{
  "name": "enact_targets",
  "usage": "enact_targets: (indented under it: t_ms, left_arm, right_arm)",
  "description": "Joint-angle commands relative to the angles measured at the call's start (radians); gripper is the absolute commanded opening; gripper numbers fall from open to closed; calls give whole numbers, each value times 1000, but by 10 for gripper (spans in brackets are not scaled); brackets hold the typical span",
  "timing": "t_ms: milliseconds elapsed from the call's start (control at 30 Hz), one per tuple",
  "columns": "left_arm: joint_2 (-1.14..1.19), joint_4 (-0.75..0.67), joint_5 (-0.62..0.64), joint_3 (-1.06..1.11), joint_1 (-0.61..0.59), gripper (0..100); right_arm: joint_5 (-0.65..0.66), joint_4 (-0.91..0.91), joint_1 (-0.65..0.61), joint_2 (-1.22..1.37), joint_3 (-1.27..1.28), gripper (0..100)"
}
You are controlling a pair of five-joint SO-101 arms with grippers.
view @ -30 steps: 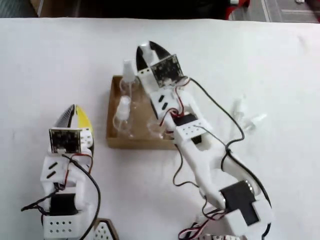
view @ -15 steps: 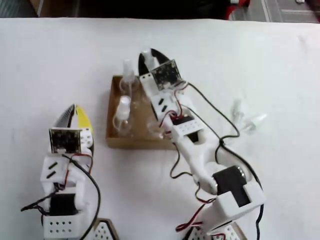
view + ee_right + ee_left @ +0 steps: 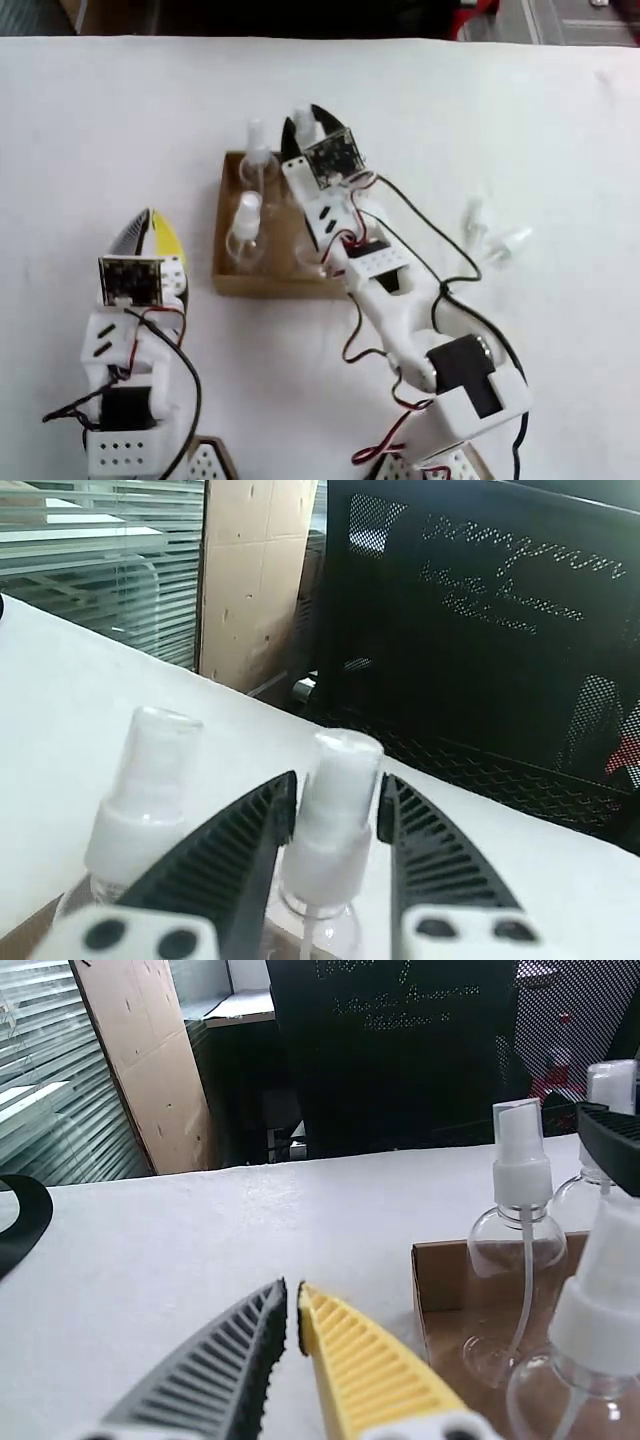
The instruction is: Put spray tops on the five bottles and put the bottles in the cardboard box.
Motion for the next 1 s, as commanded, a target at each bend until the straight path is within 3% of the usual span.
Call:
enact_targets:
  t_ms: [0,233,467,700,967]
  left_arm:
    - [-8,-18,-8,-3,13,24]
    - [-8,-18,-8,-3,13,24]
    - [-8,-18,-8,-3,13,24]
    - [-8,-18,-8,-3,13,24]
    - [-8,-17,-8,-3,13,24]
  right_arm:
    - [-9,-13,2,-53,-6,97]
    - [-9,-15,2,-59,-11,98]
    - [-11,-1,4,-223,-5,98]
    - [-11,203,7,-326,-44,98]
    - [-11,268,104,-493,-9,95]
